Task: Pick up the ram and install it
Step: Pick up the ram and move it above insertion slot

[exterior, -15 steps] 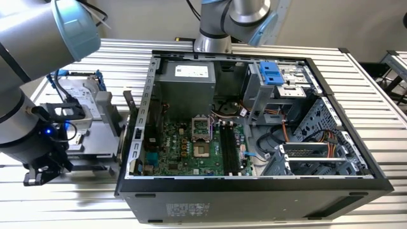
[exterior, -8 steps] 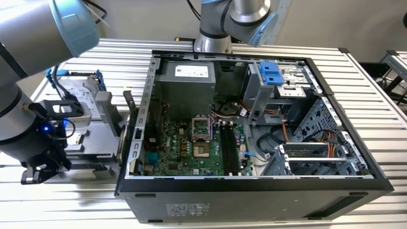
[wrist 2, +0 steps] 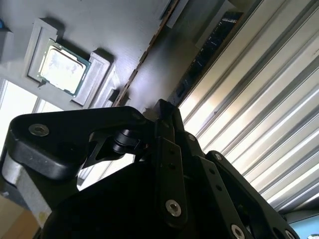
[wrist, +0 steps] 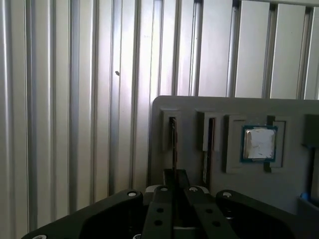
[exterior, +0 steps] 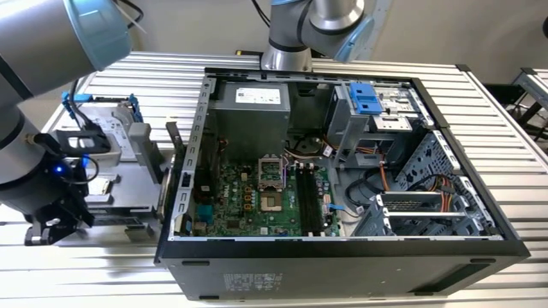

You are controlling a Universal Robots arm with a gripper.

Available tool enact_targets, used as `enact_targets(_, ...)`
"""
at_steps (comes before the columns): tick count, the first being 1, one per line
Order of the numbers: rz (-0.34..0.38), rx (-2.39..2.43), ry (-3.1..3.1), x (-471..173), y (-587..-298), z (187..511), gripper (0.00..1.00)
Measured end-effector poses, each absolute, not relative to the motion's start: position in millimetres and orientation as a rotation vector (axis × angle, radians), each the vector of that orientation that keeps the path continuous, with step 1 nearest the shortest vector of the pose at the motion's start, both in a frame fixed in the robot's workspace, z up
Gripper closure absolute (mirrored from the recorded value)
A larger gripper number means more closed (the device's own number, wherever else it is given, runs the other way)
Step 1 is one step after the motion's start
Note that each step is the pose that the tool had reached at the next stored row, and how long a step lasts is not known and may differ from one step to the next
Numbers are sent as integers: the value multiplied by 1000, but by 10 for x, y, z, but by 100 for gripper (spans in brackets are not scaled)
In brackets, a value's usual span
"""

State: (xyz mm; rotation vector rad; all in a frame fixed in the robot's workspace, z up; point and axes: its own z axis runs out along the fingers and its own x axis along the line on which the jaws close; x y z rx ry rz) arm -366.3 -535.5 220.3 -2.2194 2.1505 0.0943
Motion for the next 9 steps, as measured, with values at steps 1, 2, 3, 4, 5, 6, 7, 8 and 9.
enact_targets(1, 94, -2219, 2150, -3663, -5354, 2211, 100)
enact_targets(2, 94, -2219, 2150, -3663, -5354, 2218, 100)
enact_targets(3, 94, -2219, 2150, -3663, -5354, 2225, 100)
enact_targets(4, 94, -2219, 2150, -3663, -5355, 2232, 100)
enact_targets(5, 94, -2219, 2150, -3663, -5354, 2238, 100)
enact_targets(6, 94, -2219, 2150, -3663, -5354, 2243, 100)
enact_targets(7, 94, -2219, 2150, -3663, -5354, 2249, 100)
enact_targets(8, 94, -2219, 2150, -3663, -5354, 2253, 100)
enact_targets(9, 94, -2219, 2150, -3663, -5354, 2257, 100)
